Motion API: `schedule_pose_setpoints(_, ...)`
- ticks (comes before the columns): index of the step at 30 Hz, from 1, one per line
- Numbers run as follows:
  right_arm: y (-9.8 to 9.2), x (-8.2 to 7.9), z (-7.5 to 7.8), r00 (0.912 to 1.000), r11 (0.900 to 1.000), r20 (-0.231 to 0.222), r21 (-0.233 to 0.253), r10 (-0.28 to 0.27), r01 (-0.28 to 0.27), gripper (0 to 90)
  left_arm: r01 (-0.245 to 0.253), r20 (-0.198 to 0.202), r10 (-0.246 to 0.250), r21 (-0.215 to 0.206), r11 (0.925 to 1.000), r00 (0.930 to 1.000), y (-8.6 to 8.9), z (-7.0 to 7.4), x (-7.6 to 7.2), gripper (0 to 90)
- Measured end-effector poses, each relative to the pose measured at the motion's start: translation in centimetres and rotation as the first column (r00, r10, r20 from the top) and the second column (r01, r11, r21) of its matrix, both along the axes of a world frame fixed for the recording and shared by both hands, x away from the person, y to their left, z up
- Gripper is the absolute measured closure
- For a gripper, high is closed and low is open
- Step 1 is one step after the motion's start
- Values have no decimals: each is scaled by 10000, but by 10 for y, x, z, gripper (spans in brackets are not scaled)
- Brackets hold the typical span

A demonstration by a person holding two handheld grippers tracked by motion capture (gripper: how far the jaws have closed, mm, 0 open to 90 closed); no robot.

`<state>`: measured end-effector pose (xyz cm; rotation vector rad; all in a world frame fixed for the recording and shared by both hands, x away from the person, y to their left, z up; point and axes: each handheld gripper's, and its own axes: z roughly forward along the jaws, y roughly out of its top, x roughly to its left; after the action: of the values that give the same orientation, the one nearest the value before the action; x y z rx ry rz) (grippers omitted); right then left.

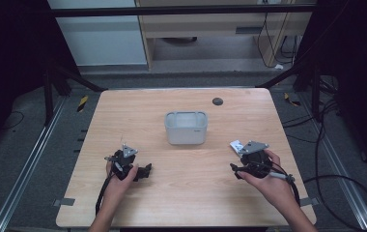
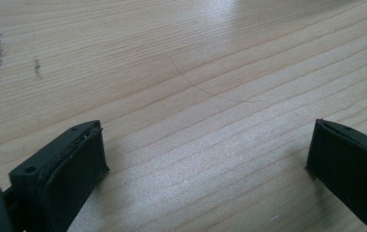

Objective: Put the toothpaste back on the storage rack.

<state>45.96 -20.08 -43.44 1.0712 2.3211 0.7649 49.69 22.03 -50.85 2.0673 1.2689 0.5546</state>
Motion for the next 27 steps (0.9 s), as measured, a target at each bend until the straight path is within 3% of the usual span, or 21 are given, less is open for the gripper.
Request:
schedule_pose_setpoints(14,-33,24,20,9945,9975,-974,-628,-379,318,340,18,17,-18,-12,10000,10000,0,0,-1,0)
schedule_pose_setpoints(19,-34,33,19,9881,9965,-1479,-785,-413,299,353,20,16,-20,-9,10000,10000,0,0,-1,0)
schedule_pose_setpoints(23,-32,39,18,9862,9960,-1573,-809,-509,385,385,21,15,-21,-9,10000,10000,0,0,-1,0)
schedule_pose_setpoints(27,-30,50,16,9779,9946,-1975,-901,-691,521,413,21,14,-21,-10,10000,10000,0,0,-1,0)
